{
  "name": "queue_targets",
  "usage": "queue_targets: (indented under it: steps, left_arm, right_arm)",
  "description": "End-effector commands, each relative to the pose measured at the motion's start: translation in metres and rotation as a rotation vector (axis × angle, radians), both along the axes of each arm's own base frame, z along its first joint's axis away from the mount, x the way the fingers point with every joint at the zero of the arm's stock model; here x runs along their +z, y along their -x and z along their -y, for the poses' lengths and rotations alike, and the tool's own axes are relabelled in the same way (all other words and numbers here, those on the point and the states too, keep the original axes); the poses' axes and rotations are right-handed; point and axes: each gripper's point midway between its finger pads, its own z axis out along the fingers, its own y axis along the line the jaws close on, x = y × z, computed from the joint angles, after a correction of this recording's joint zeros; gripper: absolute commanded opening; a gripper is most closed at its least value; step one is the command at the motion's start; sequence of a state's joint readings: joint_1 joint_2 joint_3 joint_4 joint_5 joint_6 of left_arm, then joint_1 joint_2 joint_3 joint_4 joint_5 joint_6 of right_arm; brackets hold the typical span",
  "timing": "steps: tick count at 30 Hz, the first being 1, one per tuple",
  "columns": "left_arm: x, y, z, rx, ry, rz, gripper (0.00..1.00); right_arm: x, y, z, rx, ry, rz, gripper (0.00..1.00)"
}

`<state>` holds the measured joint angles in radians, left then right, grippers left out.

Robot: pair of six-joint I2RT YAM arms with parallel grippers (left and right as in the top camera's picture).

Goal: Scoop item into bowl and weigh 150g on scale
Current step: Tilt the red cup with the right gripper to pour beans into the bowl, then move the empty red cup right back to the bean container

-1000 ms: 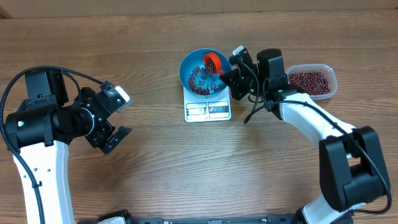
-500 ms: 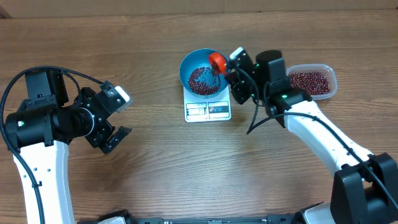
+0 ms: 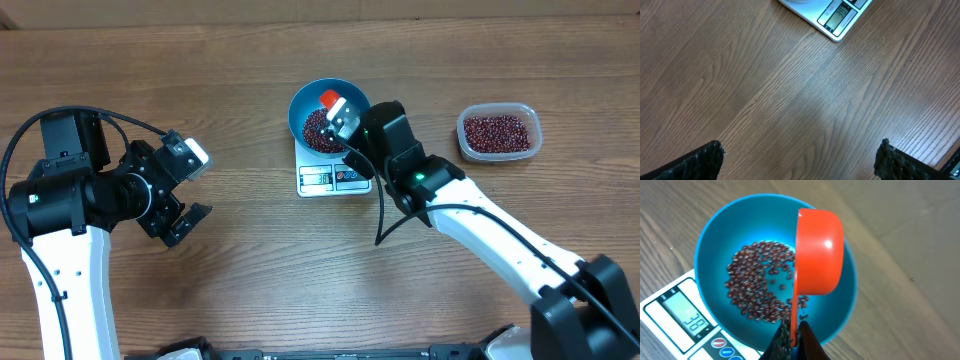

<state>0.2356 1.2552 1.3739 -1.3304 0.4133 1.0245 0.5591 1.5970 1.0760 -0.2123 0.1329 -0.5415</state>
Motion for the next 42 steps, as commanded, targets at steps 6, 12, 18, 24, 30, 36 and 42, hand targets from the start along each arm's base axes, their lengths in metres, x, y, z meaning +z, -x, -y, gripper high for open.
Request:
queue_targets:
  steps: [6, 12, 18, 24, 30, 36, 42]
  left_arm:
    - [0.0, 0.0, -0.002, -0.026, -0.023, 0.009, 1.0]
    - [0.0, 0.0, -0.002, -0.026, -0.023, 0.009, 1.0]
    - [0.0, 0.0, -0.002, -0.026, -0.023, 0.009, 1.0]
    - [0.0, 0.0, -0.002, -0.026, -0.023, 0.009, 1.0]
    - [0.0, 0.0, -0.002, -0.026, -0.023, 0.009, 1.0]
    - [0.0, 0.0, -0.002, -0.026, -0.023, 0.009, 1.0]
    - [0.0, 0.0, -0.002, -0.026, -0.023, 0.009, 1.0]
  right_arm:
    - [0.085, 0.022, 0.061, -0.107, -0.036, 0.11, 0.04]
    - [0.066, 0.017, 0.166, -0.44, -0.024, -0.006, 0.04]
    - [0.058, 0.027, 0.248, -0.757, 0.025, -0.038, 0.04]
    - [0.063, 0.038, 0.257, -0.914, -0.081, -0.104, 0.04]
    - [0.09, 0.038, 0.262, -0.985, -0.036, -0.308, 0.04]
    - [0.053, 0.03, 0.266, -1.007, 0.092, -0.466, 0.04]
    - [0.018, 0.022, 0.287, -1.126, 0.242, -0.489, 0.04]
